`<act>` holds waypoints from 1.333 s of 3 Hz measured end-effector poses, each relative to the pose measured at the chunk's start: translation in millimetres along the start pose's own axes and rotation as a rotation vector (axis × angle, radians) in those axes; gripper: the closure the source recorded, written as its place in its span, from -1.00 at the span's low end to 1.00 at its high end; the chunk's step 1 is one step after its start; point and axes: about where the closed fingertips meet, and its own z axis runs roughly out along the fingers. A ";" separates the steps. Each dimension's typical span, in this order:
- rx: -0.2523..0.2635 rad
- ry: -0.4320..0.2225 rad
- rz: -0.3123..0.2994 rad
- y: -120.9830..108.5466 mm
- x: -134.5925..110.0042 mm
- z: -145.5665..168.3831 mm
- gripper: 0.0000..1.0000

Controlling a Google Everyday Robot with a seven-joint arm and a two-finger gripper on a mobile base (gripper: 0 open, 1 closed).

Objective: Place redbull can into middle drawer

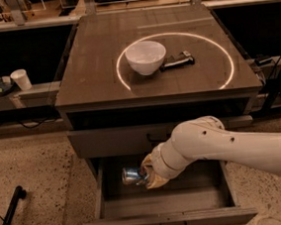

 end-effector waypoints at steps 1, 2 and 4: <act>0.033 -0.010 0.015 0.0 22.4 14.6 1.00; 0.080 -0.019 0.050 -4.5 54.1 38.9 1.00; 0.119 -0.085 0.058 -10.5 109.1 83.8 1.00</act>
Offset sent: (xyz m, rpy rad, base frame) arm 0.0481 -0.0552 -0.1053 0.0773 -0.0838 -0.1555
